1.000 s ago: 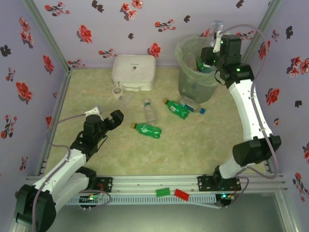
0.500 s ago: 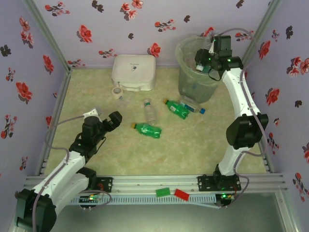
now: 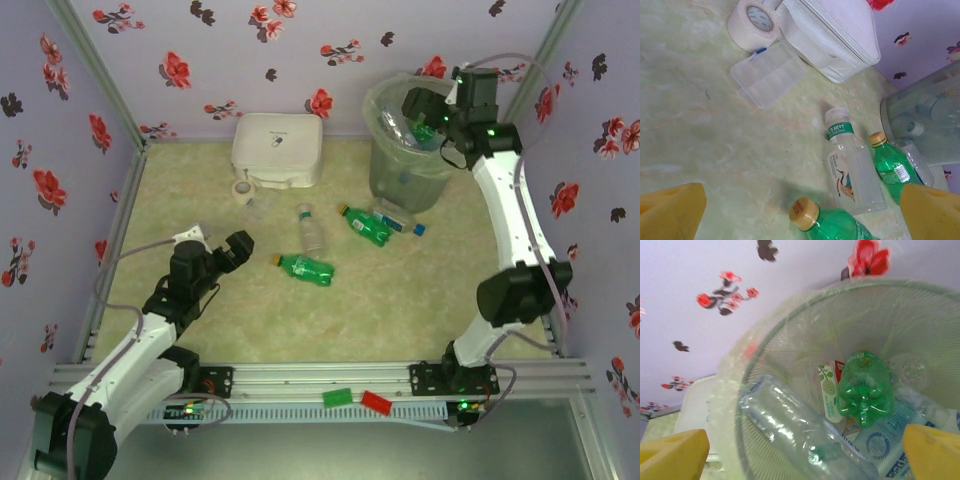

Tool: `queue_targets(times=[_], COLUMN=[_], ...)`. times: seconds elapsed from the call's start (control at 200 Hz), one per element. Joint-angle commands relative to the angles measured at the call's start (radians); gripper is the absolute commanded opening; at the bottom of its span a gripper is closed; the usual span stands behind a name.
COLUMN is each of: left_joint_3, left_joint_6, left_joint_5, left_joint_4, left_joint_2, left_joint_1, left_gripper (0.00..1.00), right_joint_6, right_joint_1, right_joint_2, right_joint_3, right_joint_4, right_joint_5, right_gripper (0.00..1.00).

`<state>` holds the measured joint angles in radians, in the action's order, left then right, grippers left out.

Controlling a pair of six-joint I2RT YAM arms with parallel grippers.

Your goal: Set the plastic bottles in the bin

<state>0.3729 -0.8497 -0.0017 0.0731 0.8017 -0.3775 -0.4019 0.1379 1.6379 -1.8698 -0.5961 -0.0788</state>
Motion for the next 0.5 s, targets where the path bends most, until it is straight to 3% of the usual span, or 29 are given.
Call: queue_targets(times=[0.0, 0.115, 0.28, 0.495], left_joint_3=[0.033, 0.044, 0.063, 0.056], left_joint_6=[-0.04, -0.087, -0.163, -0.401], left_joint_5=[0.016, -0.018, -0.203, -0.364], left_joint_4=[0.005, 0.026, 0.006, -0.015], left_joint_2=[0.023, 0.054, 0.069, 0.136], left_joint_1=[-0.029, -0.097, -0.245, -0.413], left_gripper=[1.0, 1.0, 1.0, 1.0], right_joint_6=[0.006, 0.01, -0.023, -0.067], right_joint_1=[0.02, 0.073, 0.169, 0.335], right_joint_2=[-0.115, -0.208, -0.339, -0.471], right_joint_3=[0.081, 0.183, 0.392, 0.679], right_joint_4=[0.07, 0.091, 0.163, 0.282], right_joint_5=[0.038, 0.068, 0.06, 0.166], right_gripper=[1.0, 1.0, 1.0, 1.0])
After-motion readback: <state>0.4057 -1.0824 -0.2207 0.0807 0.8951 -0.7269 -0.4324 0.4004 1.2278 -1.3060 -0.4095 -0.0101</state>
